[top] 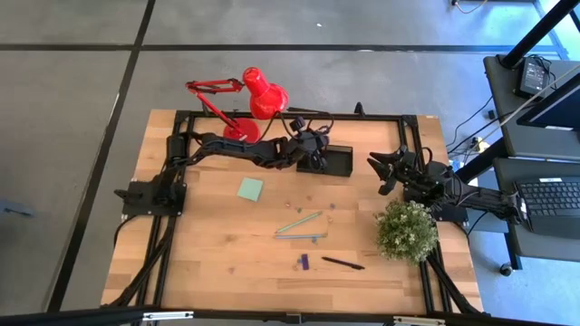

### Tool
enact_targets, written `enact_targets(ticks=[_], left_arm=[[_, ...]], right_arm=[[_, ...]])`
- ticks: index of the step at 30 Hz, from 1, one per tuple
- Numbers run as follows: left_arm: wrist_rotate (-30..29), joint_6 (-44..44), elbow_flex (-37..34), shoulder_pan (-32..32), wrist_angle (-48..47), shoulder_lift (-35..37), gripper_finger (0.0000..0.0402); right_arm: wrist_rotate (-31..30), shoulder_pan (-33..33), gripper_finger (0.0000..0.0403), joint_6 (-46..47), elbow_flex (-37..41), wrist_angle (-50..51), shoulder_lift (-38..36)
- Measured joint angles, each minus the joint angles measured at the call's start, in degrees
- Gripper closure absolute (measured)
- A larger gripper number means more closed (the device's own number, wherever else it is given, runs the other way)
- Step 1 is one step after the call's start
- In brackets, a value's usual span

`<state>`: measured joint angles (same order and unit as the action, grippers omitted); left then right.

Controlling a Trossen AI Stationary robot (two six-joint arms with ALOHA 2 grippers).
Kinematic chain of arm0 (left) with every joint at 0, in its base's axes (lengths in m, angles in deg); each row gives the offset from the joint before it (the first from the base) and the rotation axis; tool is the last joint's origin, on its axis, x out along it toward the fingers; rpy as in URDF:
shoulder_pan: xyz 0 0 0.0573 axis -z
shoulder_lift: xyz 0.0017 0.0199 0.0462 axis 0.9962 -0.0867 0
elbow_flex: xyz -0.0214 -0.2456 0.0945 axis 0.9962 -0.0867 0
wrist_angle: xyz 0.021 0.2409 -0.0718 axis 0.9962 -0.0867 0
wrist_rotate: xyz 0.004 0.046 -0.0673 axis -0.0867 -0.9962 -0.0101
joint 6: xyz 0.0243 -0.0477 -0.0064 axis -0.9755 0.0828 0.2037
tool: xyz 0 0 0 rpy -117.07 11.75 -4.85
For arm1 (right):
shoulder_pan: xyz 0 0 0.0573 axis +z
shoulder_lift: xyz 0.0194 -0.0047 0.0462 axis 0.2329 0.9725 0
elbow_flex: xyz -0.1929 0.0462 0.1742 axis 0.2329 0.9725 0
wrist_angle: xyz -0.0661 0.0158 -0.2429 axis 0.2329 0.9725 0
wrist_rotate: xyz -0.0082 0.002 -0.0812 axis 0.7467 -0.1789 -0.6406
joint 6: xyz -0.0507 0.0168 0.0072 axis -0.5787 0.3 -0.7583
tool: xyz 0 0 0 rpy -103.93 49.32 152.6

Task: Pick and place office supplies into organizer
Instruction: Put the blue scissors into the black desk organizer, then put the light blue pencil into the black desk organizer

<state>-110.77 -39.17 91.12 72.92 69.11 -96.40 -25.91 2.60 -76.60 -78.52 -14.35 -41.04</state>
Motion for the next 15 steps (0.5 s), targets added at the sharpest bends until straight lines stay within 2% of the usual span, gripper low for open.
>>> enact_targets(ticks=[12, 15], left_arm=[[2.39, -0.28, 0.0, -0.02, 0.76, 0.0, 0.0293], [2.13, -3.08, -0.02, 0.06, 0.68, 0.34, 0.0293]], right_arm=[[0.0, 0.0, 0.0276, 0.02, -0.01, 0.0, 0.0], [0.0, 0.0, 0.0276, -0.02, 0.0, 0.01, 0.0]])
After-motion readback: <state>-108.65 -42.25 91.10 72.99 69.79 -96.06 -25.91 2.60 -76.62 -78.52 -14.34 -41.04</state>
